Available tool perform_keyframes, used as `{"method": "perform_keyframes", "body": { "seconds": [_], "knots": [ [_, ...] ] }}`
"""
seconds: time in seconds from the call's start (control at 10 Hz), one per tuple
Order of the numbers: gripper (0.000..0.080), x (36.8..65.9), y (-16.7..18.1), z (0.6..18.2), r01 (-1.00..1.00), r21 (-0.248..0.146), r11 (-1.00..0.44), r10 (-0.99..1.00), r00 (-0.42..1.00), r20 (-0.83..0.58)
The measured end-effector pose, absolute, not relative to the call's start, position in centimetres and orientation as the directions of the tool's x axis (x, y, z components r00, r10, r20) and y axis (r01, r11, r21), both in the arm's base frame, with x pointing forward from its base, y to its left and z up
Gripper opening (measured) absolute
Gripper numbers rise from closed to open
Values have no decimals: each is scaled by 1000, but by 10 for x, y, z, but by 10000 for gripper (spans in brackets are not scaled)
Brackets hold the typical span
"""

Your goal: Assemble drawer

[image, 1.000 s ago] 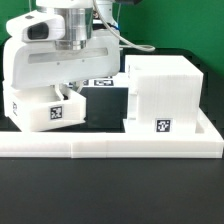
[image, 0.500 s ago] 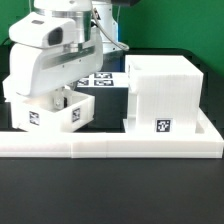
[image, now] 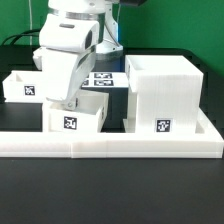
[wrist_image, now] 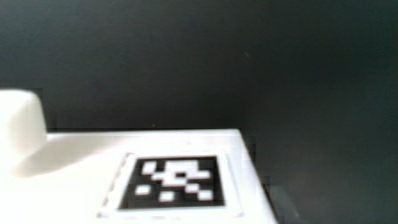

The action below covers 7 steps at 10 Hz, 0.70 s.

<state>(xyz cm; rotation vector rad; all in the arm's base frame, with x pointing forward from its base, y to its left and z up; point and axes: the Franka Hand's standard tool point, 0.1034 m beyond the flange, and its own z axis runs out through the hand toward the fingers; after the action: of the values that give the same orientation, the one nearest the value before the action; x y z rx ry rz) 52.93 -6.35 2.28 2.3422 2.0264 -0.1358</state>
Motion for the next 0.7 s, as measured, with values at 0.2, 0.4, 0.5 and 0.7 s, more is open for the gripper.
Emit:
{"method": "perform_keyframes", "body": {
  "seconds": [0.2, 0.4, 0.5, 0.7],
  "knots": [
    [42, 529, -64, 22, 990, -28, -138, 986, 135, -94],
    [42, 529, -62, 21, 990, -20, -139, 986, 137, -91],
    [42, 529, -62, 20, 990, -10, -141, 986, 140, -90],
    [42, 528, -56, 16, 990, -5, -144, 986, 143, -85]
  ]
}}
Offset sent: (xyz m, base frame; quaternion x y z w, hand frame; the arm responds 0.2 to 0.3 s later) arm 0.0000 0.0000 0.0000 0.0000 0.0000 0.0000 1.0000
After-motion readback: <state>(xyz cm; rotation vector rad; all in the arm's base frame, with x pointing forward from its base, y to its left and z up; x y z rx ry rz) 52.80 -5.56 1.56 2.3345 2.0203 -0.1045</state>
